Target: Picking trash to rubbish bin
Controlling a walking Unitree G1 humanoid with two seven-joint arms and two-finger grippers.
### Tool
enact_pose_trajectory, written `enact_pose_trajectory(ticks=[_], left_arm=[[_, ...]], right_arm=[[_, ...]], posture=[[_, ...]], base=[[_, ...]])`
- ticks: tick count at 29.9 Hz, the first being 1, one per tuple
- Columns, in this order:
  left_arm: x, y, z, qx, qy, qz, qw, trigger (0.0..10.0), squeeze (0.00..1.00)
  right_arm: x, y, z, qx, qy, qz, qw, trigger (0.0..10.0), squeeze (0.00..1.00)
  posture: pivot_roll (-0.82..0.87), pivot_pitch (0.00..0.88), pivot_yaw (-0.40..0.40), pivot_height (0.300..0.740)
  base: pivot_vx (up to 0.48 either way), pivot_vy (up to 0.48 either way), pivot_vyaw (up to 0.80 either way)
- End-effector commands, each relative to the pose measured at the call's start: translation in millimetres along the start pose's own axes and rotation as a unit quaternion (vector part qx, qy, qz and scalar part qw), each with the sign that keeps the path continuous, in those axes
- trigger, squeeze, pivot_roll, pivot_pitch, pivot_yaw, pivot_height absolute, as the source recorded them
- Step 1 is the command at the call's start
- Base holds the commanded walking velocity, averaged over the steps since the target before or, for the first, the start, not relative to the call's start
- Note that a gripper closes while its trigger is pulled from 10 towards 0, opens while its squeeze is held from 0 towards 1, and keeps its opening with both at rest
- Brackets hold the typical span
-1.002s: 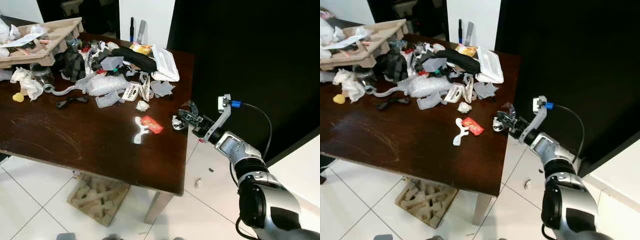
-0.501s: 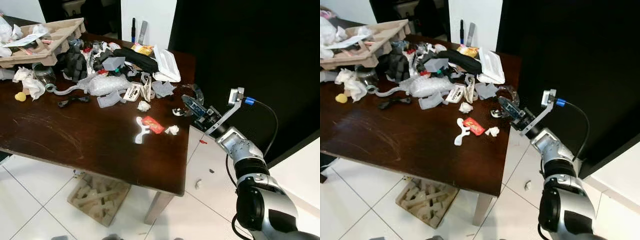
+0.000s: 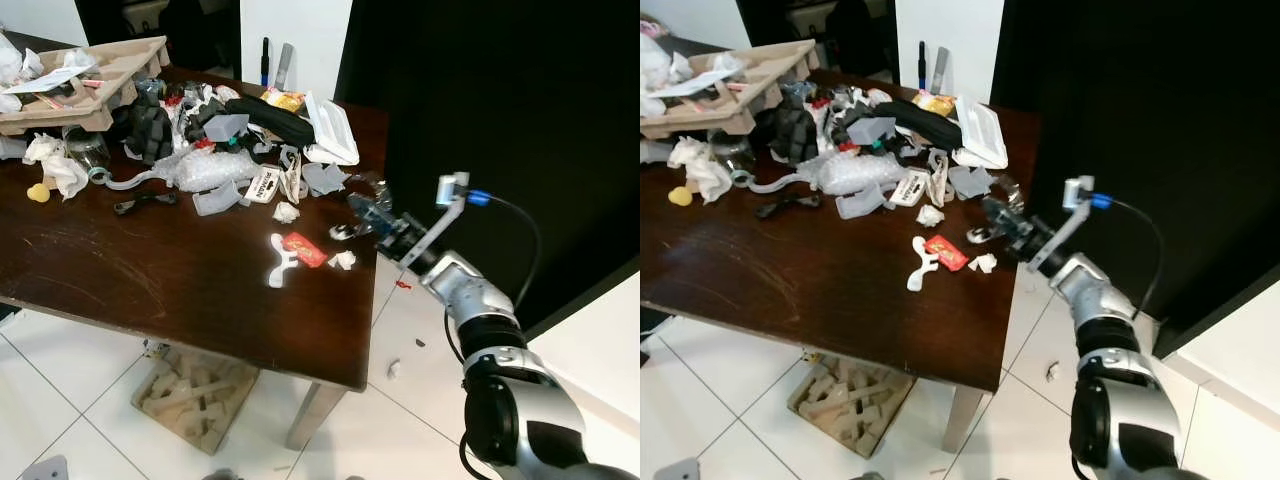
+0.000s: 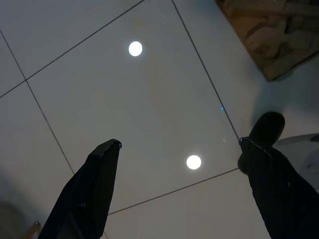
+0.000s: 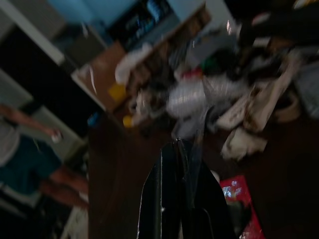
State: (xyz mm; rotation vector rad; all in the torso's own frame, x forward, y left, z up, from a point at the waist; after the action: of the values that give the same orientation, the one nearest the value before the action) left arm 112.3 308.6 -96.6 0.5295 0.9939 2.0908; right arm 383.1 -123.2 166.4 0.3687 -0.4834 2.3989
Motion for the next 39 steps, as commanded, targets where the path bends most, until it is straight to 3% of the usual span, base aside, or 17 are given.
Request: enact_pose_trajectory(ticks=[1,12,15,20,26,39], left_arm=[[3.1,1.5,-6,0.009,-0.008,0.002,1.000,10.0,0.00],[-17.6,3.9,-23,0.027,-0.041,-0.024,0.998,10.0,0.00],[-18.6,4.5,-25,0.032,-0.048,-0.027,0.998,10.0,0.00],[-16.3,6.4,-32,0.043,-0.067,-0.032,0.996,10.0,0.00],[-15.9,8.5,-39,0.056,-0.086,-0.038,0.994,10.0,0.00],[-18.3,10.9,-47,0.065,-0.094,-0.046,0.992,10.0,0.00]], right_arm=[[-0.8,2.6,-7,0.015,0.009,-0.006,1.000,0.0,0.00],[7.8,-8.8,-32,0.033,0.013,-0.036,0.999,0.0,0.00],[3.9,-9.6,-34,0.035,0.018,-0.062,0.997,0.0,0.00],[-17.5,-0.5,-19,0.010,0.020,-0.148,0.989,0.0,0.00],[-28.2,5.6,-12,-0.010,0.013,-0.200,0.980,0.0,0.00],[-26.8,13.3,-63,0.109,0.029,-0.241,0.964,0.0,0.00]], posture=[[0.23,0.118,-0.084,0.740],[0.21,0.129,-0.087,0.740],[0.21,0.128,-0.089,0.740],[0.21,0.122,-0.093,0.740],[0.20,0.113,-0.092,0.740],[0.20,0.095,-0.088,0.740]], base=[[0.000,0.000,0.00],[0.000,0.000,0.00],[0.000,0.000,0.00],[0.000,0.000,0.00],[0.000,0.000,0.00],[0.000,0.000,0.00]])
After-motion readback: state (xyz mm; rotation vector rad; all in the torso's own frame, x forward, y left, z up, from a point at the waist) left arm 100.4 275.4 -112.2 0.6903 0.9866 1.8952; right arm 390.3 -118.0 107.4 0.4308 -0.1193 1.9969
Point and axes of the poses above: a point about 5 cm out from each wrist's last joint towards the gripper, its own y axis pointing back from the gripper into the wrist, its own z axis along the axis of the wrist's last joint, x = y × z, the point moved 2 cm from there along -y, pointing out of the wrist towards the gripper, and after that the axes turned 9 degrees about y, right-handed, at the moved point
